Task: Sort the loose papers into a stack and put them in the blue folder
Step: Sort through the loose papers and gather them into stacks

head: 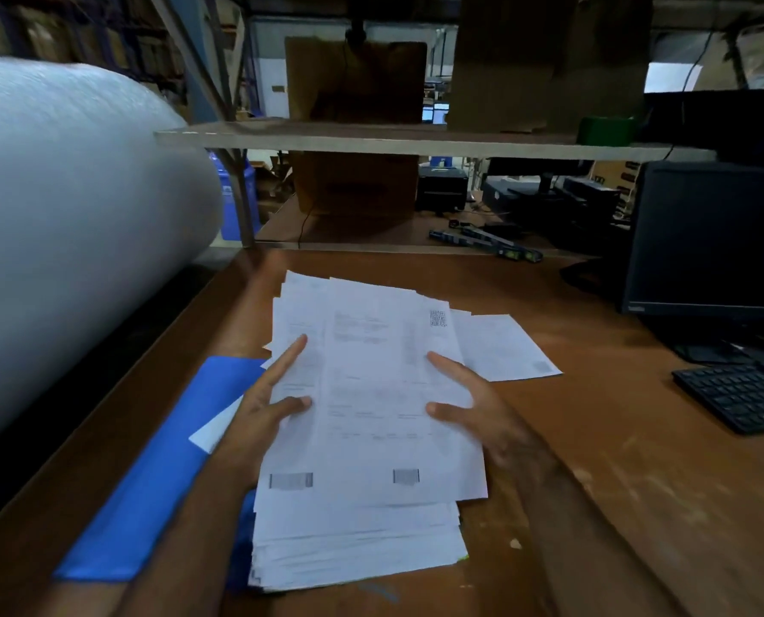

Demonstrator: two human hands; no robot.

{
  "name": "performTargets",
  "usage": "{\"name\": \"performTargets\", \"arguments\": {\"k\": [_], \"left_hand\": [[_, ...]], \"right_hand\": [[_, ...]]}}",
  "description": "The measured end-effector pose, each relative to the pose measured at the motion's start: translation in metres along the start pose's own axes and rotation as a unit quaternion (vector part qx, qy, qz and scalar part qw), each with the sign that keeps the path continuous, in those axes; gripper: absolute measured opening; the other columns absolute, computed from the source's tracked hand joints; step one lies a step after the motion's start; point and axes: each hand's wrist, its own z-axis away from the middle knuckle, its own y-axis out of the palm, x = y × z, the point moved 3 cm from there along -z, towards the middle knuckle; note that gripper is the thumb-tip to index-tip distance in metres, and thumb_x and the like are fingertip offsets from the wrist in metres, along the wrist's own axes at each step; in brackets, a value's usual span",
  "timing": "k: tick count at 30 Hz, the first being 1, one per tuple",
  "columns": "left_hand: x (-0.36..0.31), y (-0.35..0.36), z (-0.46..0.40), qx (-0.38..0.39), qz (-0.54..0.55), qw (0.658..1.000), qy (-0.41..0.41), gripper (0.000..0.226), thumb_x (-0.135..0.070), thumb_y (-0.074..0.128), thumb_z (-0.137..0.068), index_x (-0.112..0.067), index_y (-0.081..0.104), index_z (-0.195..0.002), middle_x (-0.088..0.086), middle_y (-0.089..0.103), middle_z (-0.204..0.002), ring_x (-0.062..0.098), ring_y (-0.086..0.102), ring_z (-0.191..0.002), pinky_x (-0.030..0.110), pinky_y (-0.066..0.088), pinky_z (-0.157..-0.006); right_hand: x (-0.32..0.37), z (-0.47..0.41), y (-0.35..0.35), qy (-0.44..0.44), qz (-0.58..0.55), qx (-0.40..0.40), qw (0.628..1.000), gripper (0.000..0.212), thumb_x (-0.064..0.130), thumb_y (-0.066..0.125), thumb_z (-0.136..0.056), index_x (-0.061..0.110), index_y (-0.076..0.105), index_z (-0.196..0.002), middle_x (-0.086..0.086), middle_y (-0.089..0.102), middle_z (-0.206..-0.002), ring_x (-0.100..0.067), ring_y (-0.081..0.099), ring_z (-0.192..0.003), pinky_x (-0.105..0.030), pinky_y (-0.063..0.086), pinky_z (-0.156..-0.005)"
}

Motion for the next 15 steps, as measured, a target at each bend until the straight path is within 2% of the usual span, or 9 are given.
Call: {"name": "performTargets", "arguments": {"k": [2,3,5,6,7,9,10,13,15], "left_hand": [[-0.001,0.005,0.001,0.012,0.014,1.000,-0.009,0.061,-0.006,0.057,-0.100,-0.055,0.054,-0.137,-0.018,0.065,-0.136,0.025,0.068,-0.117,0.049,0.059,-0.092],[-0.001,0.008,0.002,0.021,0.007,1.000,-0.003,0.055,-0.019,0.056,-0.102,-0.057,0.048,-0.141,-0.020,0.058,-0.144,0.022,0.064,-0.125,0.050,0.053,-0.101],[-0.003,0.014,0.002,0.041,-0.052,0.998,0.024,0.049,-0.053,0.051,-0.100,-0.064,0.033,-0.144,-0.033,0.038,-0.153,0.002,0.043,-0.139,0.042,0.037,-0.114],[-0.003,0.018,0.002,0.051,-0.083,0.995,0.038,0.052,-0.059,0.050,-0.097,-0.066,0.028,-0.144,-0.042,0.031,-0.150,-0.014,0.038,-0.135,0.033,0.035,-0.114],[-0.003,0.021,0.002,0.054,-0.102,0.992,0.045,0.054,-0.053,0.052,-0.098,-0.064,0.026,-0.145,-0.048,0.030,-0.143,-0.027,0.038,-0.124,0.019,0.038,-0.108],[0.001,0.020,0.001,0.063,-0.132,0.988,0.053,0.064,-0.026,0.062,-0.100,-0.057,0.032,-0.147,-0.047,0.033,-0.137,-0.028,0.042,-0.117,0.000,0.044,-0.087],[0.003,0.015,0.000,0.065,-0.149,0.985,0.056,0.067,-0.013,0.064,-0.099,-0.053,0.039,-0.146,-0.042,0.037,-0.140,-0.021,0.044,-0.122,-0.001,0.045,-0.083],[-0.002,-0.016,-0.003,0.033,-0.145,0.986,0.077,0.066,0.011,0.064,-0.090,-0.033,0.059,-0.139,-0.025,0.057,-0.141,0.000,0.056,-0.129,0.008,0.049,-0.090],[-0.015,-0.046,-0.005,-0.021,-0.135,0.985,0.103,0.063,0.016,0.065,-0.083,-0.018,0.062,-0.136,-0.022,0.067,-0.129,-0.001,0.062,-0.121,0.009,0.049,-0.089]], "right_hand": [[-0.003,-0.001,0.010,0.012,-0.053,0.037,0.998,0.064,0.013,0.082,-0.084,0.039,0.060,-0.138,0.015,0.059,-0.140,-0.019,0.062,-0.125,-0.045,0.056,-0.099],[-0.005,-0.001,0.014,0.022,-0.074,0.051,0.996,0.064,0.009,0.082,-0.084,0.039,0.060,-0.137,0.012,0.059,-0.141,-0.022,0.063,-0.124,-0.048,0.056,-0.099],[-0.009,-0.003,0.024,0.032,-0.094,0.062,0.993,0.064,0.005,0.081,-0.084,0.037,0.063,-0.136,0.009,0.059,-0.142,-0.023,0.063,-0.124,-0.049,0.056,-0.100],[-0.010,-0.003,0.029,0.024,-0.093,0.055,0.994,0.063,0.003,0.081,-0.084,0.036,0.064,-0.134,0.008,0.059,-0.143,-0.021,0.062,-0.126,-0.048,0.054,-0.102],[-0.012,-0.005,0.035,0.013,-0.081,0.037,0.996,0.062,0.002,0.081,-0.083,0.036,0.065,-0.133,0.008,0.058,-0.144,-0.018,0.061,-0.128,-0.046,0.053,-0.104],[-0.014,-0.009,0.045,-0.009,-0.044,-0.018,0.999,0.060,0.003,0.081,-0.083,0.036,0.066,-0.131,0.011,0.057,-0.143,-0.014,0.058,-0.130,-0.041,0.053,-0.105],[-0.013,-0.011,0.049,-0.018,-0.025,-0.035,0.999,0.059,0.006,0.081,-0.084,0.036,0.065,-0.131,0.012,0.056,-0.142,-0.013,0.057,-0.130,-0.039,0.053,-0.105],[-0.007,-0.017,0.059,-0.036,0.008,-0.025,0.999,0.054,0.028,0.079,-0.089,0.038,0.057,-0.137,0.016,0.054,-0.142,-0.009,0.057,-0.126,-0.029,0.054,-0.101],[0.000,-0.024,0.064,-0.033,0.090,-0.012,0.995,0.051,0.041,0.072,-0.092,0.037,0.052,-0.139,0.014,0.052,-0.142,-0.009,0.057,-0.122,-0.016,0.051,-0.092]]}}
